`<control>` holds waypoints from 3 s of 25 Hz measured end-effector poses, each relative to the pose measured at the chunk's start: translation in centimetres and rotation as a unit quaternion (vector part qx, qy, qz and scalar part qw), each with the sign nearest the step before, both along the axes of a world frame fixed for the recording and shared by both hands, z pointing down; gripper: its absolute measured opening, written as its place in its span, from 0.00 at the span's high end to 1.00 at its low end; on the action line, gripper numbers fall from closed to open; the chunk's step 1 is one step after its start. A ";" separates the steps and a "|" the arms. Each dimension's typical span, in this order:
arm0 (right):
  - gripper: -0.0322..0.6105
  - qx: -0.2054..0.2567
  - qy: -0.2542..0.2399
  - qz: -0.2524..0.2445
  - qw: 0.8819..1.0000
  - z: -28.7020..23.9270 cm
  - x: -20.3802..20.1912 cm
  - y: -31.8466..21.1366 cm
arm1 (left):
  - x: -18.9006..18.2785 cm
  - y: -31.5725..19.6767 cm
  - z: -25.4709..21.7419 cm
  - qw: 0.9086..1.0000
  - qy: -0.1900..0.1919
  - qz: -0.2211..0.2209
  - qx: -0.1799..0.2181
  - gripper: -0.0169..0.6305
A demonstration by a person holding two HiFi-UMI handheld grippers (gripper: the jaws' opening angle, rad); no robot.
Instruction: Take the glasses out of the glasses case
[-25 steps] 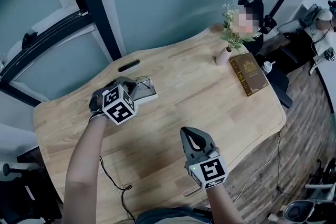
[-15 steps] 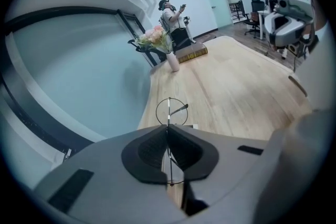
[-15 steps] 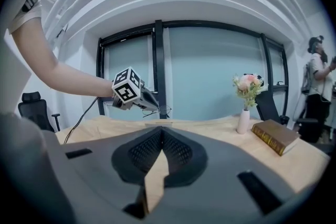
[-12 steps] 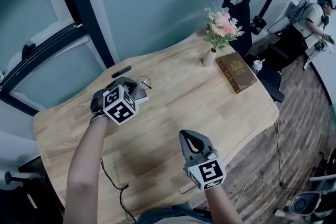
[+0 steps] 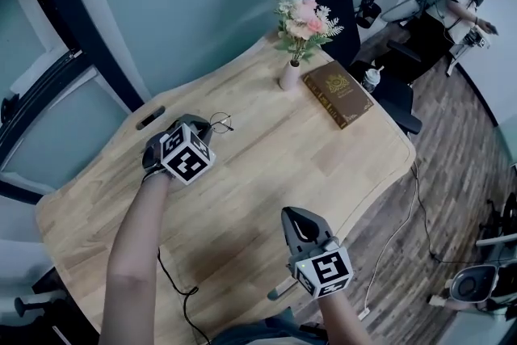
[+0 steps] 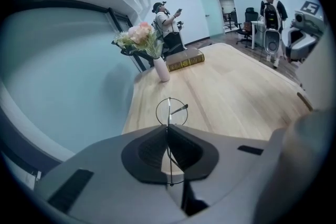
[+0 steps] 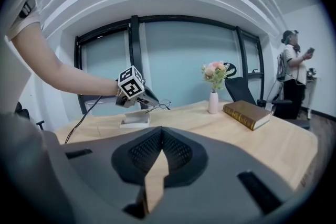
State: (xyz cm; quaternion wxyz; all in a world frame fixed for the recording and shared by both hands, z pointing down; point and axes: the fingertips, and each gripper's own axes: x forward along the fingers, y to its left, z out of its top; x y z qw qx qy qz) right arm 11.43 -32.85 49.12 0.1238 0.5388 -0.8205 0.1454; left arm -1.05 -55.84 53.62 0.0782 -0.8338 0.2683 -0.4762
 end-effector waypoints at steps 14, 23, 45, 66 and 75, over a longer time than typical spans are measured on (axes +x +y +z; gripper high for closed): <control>0.93 -0.055 0.007 0.038 0.998 4.9 3.0 0.7 | 5.7 -2.1 8.8 0.999 0.003 0.007 -0.053 0.94; 0.93 -0.058 0.010 0.039 0.997 5.2 3.7 -0.1 | 7.1 -2.4 10.0 0.998 0.015 0.003 -0.064 0.89; 0.93 0.064 -0.007 0.050 0.997 -5.5 4.1 0.3 | 3.0 5.8 -7.2 0.984 0.141 -0.041 0.104 0.95; 0.93 0.210 -0.002 -0.052 0.976 -17.9 -1.6 8.6 | -14.2 29.4 -25.0 0.871 0.320 -0.241 0.283 0.95; 0.94 0.269 0.027 -0.061 0.961 -22.7 -3.2 11.8 | -15.4 34.5 -28.9 0.831 0.371 -0.243 0.336 0.95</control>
